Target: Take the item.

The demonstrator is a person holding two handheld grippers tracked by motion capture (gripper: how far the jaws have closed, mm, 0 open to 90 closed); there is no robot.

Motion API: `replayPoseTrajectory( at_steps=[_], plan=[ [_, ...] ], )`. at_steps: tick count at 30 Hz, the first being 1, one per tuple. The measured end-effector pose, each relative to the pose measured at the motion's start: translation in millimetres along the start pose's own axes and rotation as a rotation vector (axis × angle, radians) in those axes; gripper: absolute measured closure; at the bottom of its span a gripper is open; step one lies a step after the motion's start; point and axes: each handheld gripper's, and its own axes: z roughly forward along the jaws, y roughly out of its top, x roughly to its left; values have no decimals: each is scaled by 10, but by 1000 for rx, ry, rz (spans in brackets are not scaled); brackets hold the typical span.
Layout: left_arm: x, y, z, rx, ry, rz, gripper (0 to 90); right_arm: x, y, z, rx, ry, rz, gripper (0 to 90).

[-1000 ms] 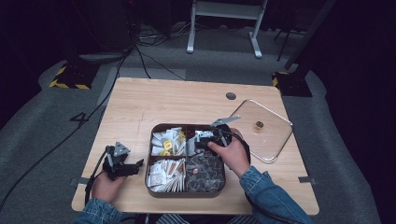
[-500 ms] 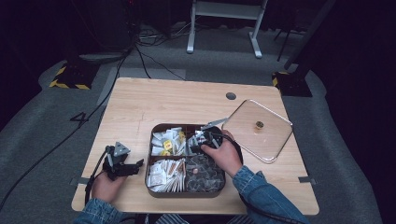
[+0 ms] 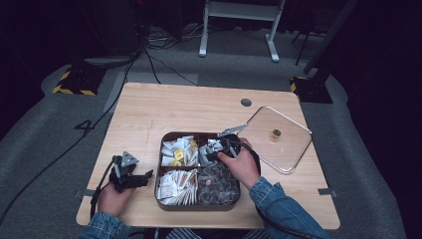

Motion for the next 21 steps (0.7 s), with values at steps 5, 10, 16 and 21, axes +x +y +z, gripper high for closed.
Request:
replayPoseTrajectory(
  at_steps=[5, 10, 16, 21],
  plan=[
    [0, 0, 0, 0, 0, 0, 215, -11, 1, -74, -18, 2, 9, 889],
    [1, -1, -1, 0, 2, 1, 215, -35, 4, -181, -48, 7, 18, 891],
    [1, -1, -2, 0, 2, 1, 215, -35, 10, -303, -84, 16, 23, 893],
    [1, -1, -1, 0, 2, 0, 215, -21, 26, -406, -109, 5, 9, 893]
  ],
)
